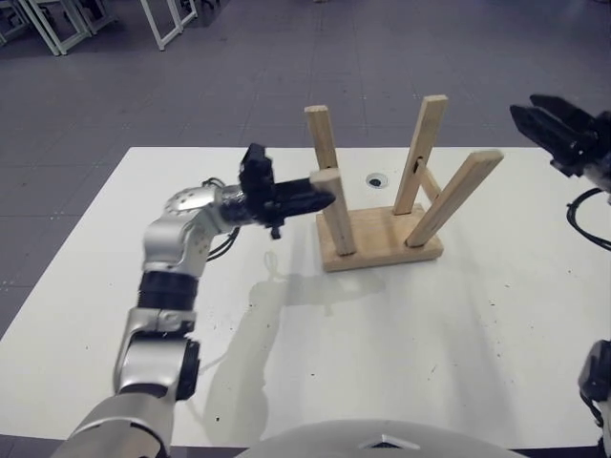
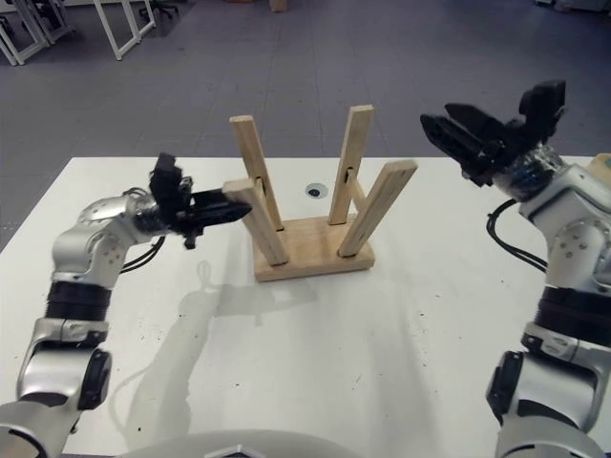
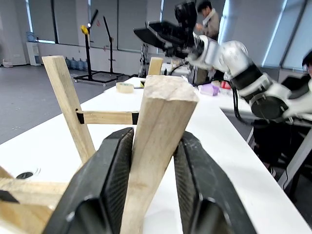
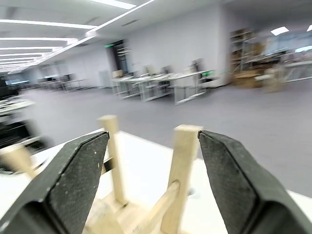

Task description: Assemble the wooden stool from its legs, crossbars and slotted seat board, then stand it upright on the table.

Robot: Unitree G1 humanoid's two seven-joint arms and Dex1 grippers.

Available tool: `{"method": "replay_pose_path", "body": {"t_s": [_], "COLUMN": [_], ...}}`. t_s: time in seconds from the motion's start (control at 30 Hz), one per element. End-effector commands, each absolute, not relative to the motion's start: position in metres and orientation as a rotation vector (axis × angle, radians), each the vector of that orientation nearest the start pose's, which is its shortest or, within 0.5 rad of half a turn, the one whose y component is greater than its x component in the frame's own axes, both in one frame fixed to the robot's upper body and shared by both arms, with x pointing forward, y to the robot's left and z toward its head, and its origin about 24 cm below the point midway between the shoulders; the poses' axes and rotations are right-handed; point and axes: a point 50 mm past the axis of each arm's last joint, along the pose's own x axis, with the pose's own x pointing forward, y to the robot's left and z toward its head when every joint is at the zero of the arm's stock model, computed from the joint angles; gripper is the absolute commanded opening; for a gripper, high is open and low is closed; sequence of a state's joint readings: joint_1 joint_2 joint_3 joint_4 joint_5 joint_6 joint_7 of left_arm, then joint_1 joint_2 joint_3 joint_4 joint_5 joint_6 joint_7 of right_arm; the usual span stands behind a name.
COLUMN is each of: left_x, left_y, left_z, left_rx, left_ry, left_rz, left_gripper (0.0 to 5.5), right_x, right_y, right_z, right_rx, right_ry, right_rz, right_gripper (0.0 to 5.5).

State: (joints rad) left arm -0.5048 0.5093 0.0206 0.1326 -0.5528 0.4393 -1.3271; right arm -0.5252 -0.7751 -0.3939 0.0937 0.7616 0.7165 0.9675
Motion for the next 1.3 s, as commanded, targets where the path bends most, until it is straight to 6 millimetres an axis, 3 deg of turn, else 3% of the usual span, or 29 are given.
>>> {"method": "replay_pose_path", "body": {"t_s": [0.03, 0.23, 0.57, 0.73, 0.87, 0.93, 1.07, 1.17, 1.2, 1.23, 1.3], "left_x": [0.269, 0.256, 0.264, 0.266, 0.269, 0.267, 0.264, 0.278, 0.288, 0.302, 0.320], "left_y": [0.192, 0.205, 0.211, 0.205, 0.205, 0.203, 0.198, 0.195, 0.193, 0.188, 0.177], "left_z": [0.143, 0.157, 0.158, 0.155, 0.154, 0.155, 0.197, 0.216, 0.209, 0.193, 0.158], "left_rx": [0.020, 0.045, 0.093, 0.067, 0.019, -0.022, -0.204, -0.387, -0.499, -0.622, -0.763], "left_ry": [0.132, 0.137, 0.160, 0.160, 0.174, 0.186, 0.083, 0.117, 0.192, 0.308, 0.474], "left_rz": [-1.432, -1.474, -1.504, -1.509, -1.498, -1.522, -1.601, -1.589, -1.552, -1.465, -1.309], "left_gripper": [1.20, 1.20, 1.20, 1.20, 1.14, 1.13, 1.12, 1.06, 1.06, 1.06, 1.59], "right_x": [0.263, 0.248, 0.275, 0.285, 0.284, 0.282, 0.275, 0.294, 0.308, 0.325, 0.343], "right_y": [-0.281, -0.264, -0.222, -0.210, -0.213, -0.217, -0.222, -0.221, -0.217, -0.212, -0.206], "right_z": [0.232, 0.228, 0.190, 0.185, 0.182, 0.186, 0.227, 0.247, 0.239, 0.219, 0.182], "right_rx": [0.155, 0.124, -0.068, -0.015, 0.003, 0.028, 0.205, 0.473, 0.590, 0.685, 0.755], "right_ry": [0.007, 0.127, 0.313, 0.305, 0.361, 0.373, 0.288, 0.348, 0.443, 0.560, 0.706], "right_rz": [1.056, 1.306, 1.500, 1.534, 1.553, 1.564, 1.643, 1.597, 1.502, 1.354, 1.133], "right_gripper": [3.38, 3.38, 3.38, 2.47, 1.64, 1.62, 1.51, 1.05, 1.02, 1.38, 1.78]}}
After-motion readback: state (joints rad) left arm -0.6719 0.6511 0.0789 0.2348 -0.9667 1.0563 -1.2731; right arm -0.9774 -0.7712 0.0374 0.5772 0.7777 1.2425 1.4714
